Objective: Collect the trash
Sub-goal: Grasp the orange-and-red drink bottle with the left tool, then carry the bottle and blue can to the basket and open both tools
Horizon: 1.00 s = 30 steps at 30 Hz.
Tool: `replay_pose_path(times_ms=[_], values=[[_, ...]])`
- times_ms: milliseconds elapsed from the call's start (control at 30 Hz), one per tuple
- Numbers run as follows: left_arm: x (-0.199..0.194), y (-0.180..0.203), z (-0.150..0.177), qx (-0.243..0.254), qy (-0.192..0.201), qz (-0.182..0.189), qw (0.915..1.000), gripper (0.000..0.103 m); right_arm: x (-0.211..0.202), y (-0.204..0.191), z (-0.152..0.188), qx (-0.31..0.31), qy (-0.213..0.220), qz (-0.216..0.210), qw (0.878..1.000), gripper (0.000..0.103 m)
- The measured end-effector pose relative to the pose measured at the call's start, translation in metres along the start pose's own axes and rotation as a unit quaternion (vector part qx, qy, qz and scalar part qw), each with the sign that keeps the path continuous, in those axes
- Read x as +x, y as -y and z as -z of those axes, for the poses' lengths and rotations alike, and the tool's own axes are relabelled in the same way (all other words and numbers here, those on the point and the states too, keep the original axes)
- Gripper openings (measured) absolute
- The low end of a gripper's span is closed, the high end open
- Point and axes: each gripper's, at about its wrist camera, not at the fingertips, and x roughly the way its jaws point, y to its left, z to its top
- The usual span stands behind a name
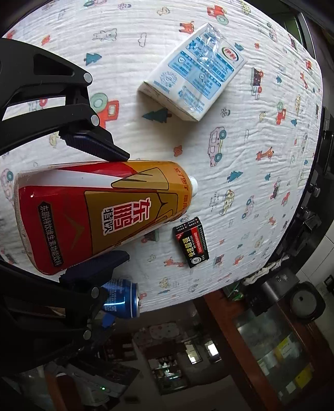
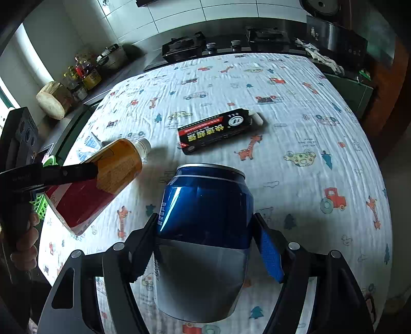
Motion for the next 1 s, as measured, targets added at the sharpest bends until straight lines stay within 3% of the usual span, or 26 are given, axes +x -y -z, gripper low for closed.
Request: replay_pose_path(times_ms=[300, 500, 900, 967, 1000], values=[[-0.045, -0.041, 0.022, 0.004, 0.014, 0.027, 0.9995, 0.061, 0.003, -0.063, -0.007, -0.040, -0.006, -0.016, 0.999, 0.069], [-0.037, -0.051, 0.038, 0.033, -0.015, 0.019, 0.9992, 0.060, 0.006, -0.090, -0.005, -0.060, -0.010, -0.018, 0.998, 0.069], [-0.012, -0.022, 0.049, 0.100, -0.047, -0.041, 0.9930, 0.062, 0.004, -0.073, 0.001, -0.047, -0.011, -0.013, 0.999, 0.069], [-0.008, -0.017, 0.049, 0.108, -0.051, -0.047, 0.9917, 0.066, 0.006, -0.070, 0.001, -0.045, -0.012, -0.014, 0.999, 0.069], [-0.005, -0.015, 0.049, 0.110, -0.055, -0.052, 0.9910, 0.074, 0.007, -0.069, 0.002, -0.045, -0.013, -0.016, 0.999, 0.069]])
